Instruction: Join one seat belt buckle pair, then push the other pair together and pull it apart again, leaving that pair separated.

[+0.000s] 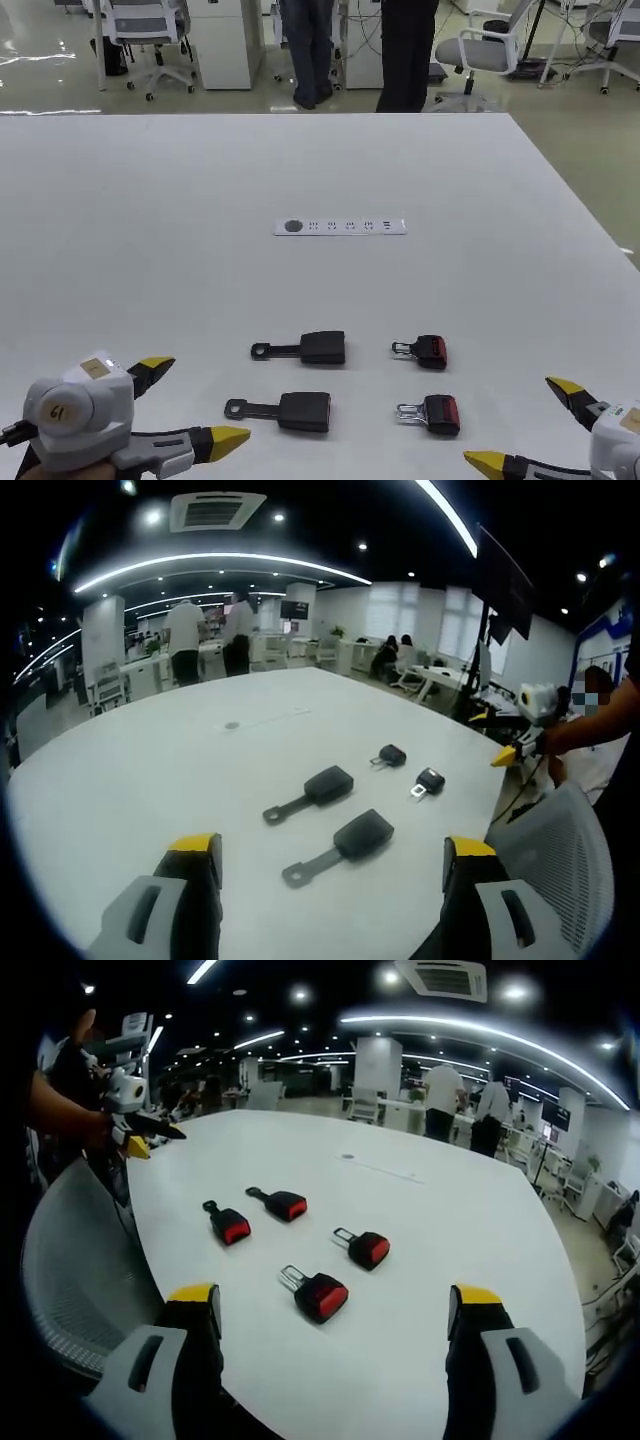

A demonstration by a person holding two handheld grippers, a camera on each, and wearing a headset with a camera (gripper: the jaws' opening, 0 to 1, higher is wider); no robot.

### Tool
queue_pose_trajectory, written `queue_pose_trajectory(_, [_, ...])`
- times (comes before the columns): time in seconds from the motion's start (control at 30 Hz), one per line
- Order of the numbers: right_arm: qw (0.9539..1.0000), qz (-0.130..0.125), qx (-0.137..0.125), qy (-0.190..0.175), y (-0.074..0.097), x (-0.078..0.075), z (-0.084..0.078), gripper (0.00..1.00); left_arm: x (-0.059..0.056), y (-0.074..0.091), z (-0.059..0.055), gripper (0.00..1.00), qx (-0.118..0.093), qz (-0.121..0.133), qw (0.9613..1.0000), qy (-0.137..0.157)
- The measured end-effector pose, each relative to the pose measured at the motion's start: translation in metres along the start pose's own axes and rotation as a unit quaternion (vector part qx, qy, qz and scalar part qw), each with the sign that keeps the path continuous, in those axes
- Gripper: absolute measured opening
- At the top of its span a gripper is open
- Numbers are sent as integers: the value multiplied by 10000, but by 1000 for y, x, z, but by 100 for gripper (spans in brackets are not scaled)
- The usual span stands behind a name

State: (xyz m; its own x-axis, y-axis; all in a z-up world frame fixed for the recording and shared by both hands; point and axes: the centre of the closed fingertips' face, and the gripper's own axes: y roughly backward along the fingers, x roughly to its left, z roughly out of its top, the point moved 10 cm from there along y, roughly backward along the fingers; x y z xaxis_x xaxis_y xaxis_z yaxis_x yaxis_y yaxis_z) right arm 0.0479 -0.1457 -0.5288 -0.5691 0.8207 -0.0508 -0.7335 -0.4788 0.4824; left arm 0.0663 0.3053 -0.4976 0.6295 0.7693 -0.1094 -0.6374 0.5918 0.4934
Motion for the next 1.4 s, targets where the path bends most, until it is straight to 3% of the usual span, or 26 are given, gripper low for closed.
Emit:
queue_pose_trajectory(0.37, [9997, 208, 105, 73, -16, -4, 0, 94, 2, -11, -1, 93, 129, -107, 9998, -60])
queue_pose_trajectory(0.8, [9976, 575, 317, 212, -41, -8, 2, 93, 5, -38, 4, 91, 237, -409, 9987, -207])
queue_pose_trajectory(1.07, [9947, 841, 464, 369, -56, -5, 5, 91, 11, -54, 2, 90, 368, -652, 9966, -339])
queue_pose_trajectory(1.4, [9916, 1099, 551, 398, -68, -6, 4, 89, 7, -71, 3, 87, 495, -904, 9936, -464])
